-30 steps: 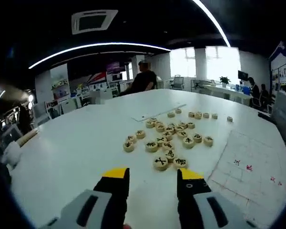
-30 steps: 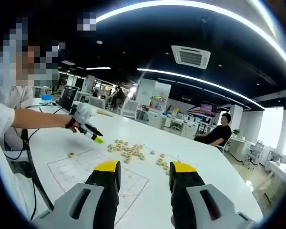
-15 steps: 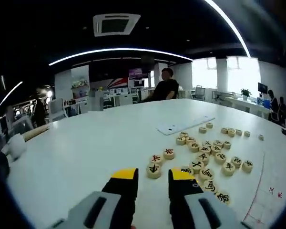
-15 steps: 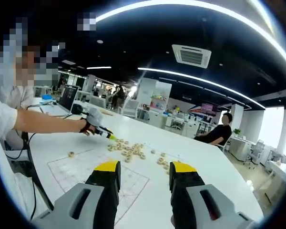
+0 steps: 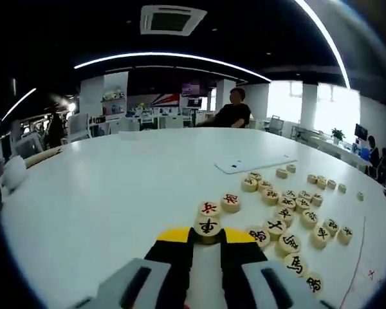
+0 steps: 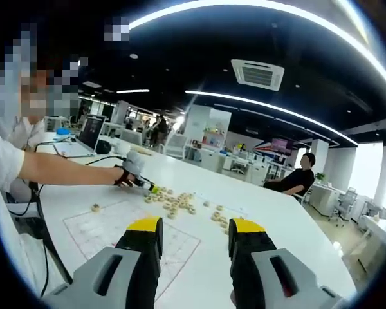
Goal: Pick up the chess pieces one by one and place each piece onto its starting position on the chessboard, setting the pieces on their correct points until all the chess pieces are arranged in the starting layout
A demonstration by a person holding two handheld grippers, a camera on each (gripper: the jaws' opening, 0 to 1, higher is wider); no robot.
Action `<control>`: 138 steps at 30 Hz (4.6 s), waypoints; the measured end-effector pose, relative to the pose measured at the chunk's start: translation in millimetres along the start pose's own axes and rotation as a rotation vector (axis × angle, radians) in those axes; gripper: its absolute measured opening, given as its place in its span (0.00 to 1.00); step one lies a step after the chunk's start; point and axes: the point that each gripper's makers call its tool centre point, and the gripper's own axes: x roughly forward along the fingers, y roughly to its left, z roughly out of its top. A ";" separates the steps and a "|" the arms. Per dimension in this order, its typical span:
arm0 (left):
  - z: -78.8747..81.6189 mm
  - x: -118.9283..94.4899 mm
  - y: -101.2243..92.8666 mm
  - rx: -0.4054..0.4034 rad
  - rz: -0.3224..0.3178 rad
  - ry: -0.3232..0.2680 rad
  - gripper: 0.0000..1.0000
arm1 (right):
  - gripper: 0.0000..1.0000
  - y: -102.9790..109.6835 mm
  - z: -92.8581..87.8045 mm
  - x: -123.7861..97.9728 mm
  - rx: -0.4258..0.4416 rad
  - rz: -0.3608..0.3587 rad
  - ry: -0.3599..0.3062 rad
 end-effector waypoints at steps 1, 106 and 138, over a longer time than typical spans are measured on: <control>1.5 -4.7 -0.7 0.000 -0.001 -0.003 0.19 | 0.42 0.1 0.4 -0.4 0.000 0.000 -0.002; -12.4 -33.5 -83.9 0.148 -0.203 0.058 0.33 | 0.42 5.8 -3.7 -12.7 -0.016 0.052 0.031; -17.4 -7.0 -85.5 0.157 -0.129 0.071 0.21 | 0.42 0.7 -5.4 -12.8 -0.019 0.041 0.039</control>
